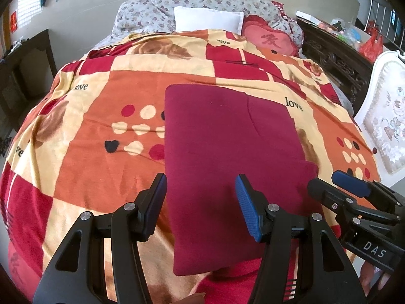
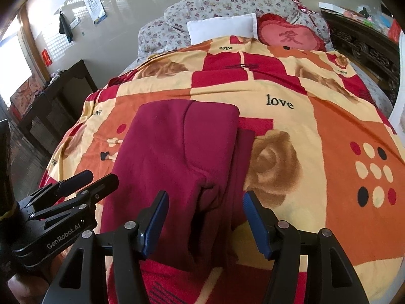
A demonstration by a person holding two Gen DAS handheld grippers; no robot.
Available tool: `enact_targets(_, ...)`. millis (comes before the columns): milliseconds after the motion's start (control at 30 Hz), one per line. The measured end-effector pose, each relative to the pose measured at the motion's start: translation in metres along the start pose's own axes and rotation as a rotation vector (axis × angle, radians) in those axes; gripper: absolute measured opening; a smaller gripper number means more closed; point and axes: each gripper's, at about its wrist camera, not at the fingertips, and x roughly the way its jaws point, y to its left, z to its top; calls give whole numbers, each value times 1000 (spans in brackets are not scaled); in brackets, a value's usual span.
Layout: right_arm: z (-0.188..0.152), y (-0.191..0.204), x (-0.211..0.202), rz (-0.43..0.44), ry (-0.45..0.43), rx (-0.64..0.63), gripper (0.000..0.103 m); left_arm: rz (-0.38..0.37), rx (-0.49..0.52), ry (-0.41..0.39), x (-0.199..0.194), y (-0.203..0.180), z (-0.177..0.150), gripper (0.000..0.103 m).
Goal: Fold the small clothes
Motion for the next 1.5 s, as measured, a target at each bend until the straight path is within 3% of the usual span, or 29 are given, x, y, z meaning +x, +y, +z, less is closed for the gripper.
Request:
enact_targets(967, -3, 10, 4, 15, 15, -19, 60, -6, -30, 20, 4, 2, -3, 56)
enact_targets(1500, 2, 5, 11, 24, 15, -4, 60, 13, 7, 32, 15, -3, 1, 56)
